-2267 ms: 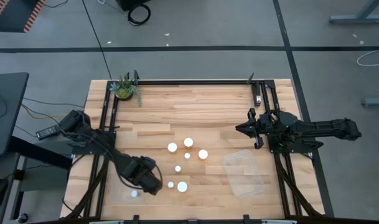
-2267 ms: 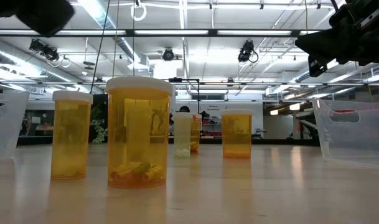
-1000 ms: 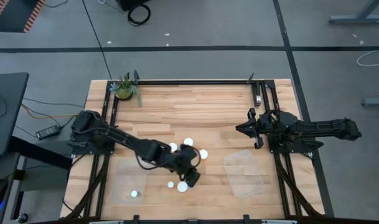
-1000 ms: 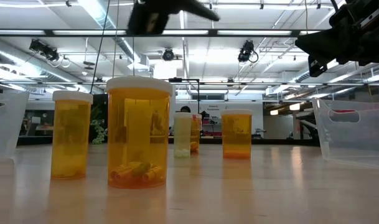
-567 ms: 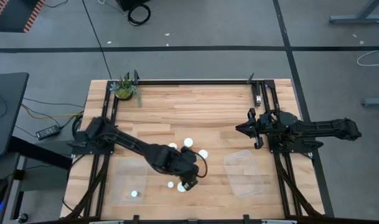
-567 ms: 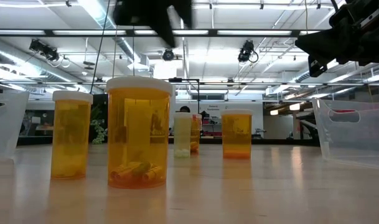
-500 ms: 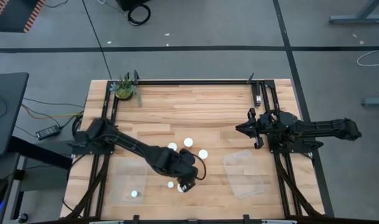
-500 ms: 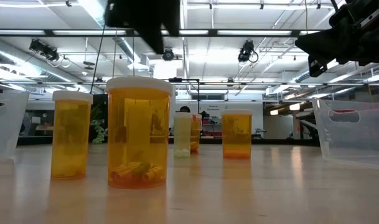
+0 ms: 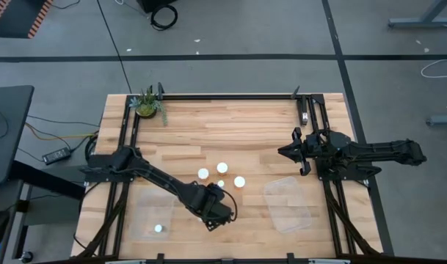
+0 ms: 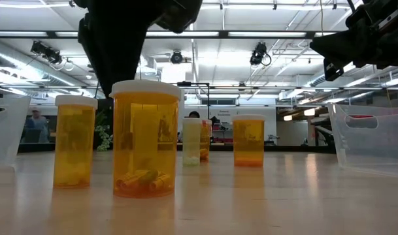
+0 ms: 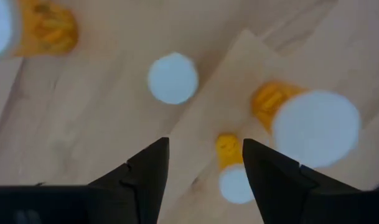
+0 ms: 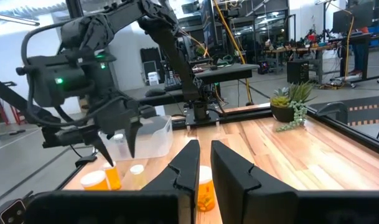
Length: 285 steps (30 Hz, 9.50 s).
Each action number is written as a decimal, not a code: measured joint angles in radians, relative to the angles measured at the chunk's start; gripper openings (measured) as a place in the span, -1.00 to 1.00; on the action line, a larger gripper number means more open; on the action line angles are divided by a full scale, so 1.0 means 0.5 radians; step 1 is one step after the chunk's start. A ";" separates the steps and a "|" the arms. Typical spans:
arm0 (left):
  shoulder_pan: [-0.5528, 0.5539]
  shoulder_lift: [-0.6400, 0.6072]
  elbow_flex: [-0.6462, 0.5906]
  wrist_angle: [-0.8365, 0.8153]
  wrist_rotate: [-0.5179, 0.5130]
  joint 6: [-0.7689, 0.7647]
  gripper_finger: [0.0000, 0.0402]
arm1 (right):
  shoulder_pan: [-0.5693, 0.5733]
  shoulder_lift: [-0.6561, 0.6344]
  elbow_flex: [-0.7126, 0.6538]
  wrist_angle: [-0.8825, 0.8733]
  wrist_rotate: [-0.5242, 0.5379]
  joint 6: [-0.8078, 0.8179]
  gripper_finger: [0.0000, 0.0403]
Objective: Pick and place medicine bottles into bin by pill shape (circle, oval)
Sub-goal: Put the small yellow pill bottle into the left transparent bin, then put the small orange pill bottle into the left transparent bin
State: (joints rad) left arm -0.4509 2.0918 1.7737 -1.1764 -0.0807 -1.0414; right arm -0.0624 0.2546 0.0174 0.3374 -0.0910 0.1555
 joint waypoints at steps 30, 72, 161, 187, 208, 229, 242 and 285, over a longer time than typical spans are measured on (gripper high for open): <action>0.118 0.182 0.000 0.117 0.006 -0.199 0.13 | 0.000 0.009 0.000 -0.026 0.000 -0.002 -0.77; 0.108 0.057 -0.001 0.092 -0.040 0.012 -0.40 | 0.000 0.014 0.000 -0.030 0.000 -0.001 -0.77; -0.663 -0.990 -0.995 -0.377 -0.057 -1.490 -0.38 | 0.000 0.026 0.000 -0.117 0.000 -0.003 -0.77; -0.413 -1.004 -1.501 0.378 -0.017 -1.236 -0.32 | -0.001 0.026 0.000 -0.117 0.000 -0.002 -0.77; -0.413 -1.008 -1.508 0.390 0.013 -1.239 0.02 | -0.001 0.026 0.000 -0.117 0.000 0.000 -0.77; -0.327 -1.066 -1.098 0.591 -0.077 -1.214 -0.09 | 0.000 0.025 0.000 -0.117 0.000 -0.003 -0.77; -0.132 -0.502 -0.460 0.581 0.004 -0.397 -0.23 | 0.000 0.026 0.000 -0.117 0.000 -0.001 -0.77; -0.158 0.076 -0.227 0.321 0.164 -0.142 -0.14 | 0.000 0.026 0.000 -0.118 0.000 -0.001 -0.77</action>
State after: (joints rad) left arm -0.5301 2.1300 1.6600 -1.0157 0.0011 -1.1126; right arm -0.0624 0.2676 0.0174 0.2783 -0.0910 0.1551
